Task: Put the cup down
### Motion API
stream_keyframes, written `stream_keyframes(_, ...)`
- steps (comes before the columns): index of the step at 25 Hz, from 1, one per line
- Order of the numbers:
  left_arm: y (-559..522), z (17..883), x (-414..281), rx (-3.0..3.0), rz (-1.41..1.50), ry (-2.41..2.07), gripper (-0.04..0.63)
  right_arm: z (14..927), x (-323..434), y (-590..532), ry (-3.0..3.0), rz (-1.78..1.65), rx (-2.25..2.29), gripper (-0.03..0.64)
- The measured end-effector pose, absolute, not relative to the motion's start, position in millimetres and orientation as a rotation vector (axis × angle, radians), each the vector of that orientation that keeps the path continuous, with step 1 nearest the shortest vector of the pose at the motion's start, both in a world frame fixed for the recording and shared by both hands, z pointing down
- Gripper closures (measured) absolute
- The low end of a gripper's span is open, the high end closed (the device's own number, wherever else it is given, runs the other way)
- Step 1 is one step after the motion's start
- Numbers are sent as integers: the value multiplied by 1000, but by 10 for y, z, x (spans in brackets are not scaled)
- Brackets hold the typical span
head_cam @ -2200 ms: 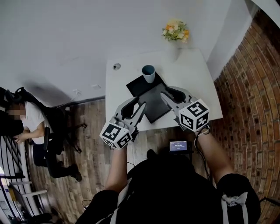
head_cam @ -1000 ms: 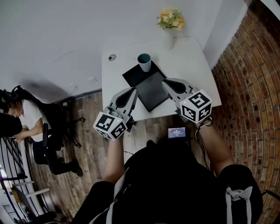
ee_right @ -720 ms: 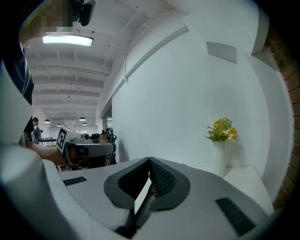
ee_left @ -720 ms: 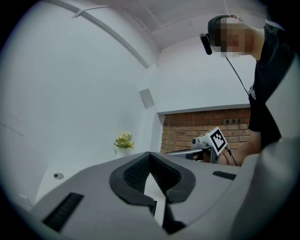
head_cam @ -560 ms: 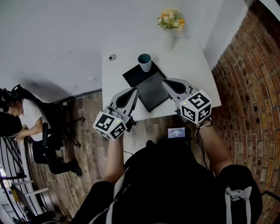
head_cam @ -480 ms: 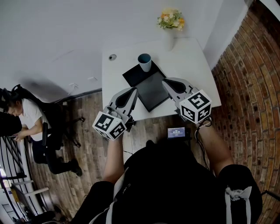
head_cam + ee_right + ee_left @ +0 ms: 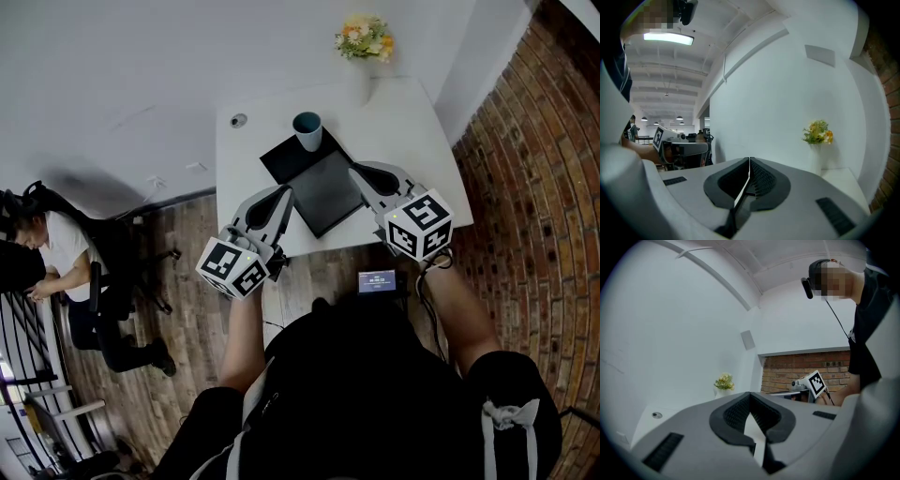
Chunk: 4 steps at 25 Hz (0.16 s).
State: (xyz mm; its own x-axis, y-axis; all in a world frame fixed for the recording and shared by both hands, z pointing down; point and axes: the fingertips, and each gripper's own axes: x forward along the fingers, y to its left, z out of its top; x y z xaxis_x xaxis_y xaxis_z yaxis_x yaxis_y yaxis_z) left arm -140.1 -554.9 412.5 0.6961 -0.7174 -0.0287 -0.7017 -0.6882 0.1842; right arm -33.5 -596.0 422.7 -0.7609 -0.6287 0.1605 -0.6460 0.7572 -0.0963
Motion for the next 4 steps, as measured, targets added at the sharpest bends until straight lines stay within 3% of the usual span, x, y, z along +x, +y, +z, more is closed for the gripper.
stream_keyframes(4,-5578,4129,-1388,2738,-150,-1156,587,4235,-321,-5994,-2830,225,1033,600)
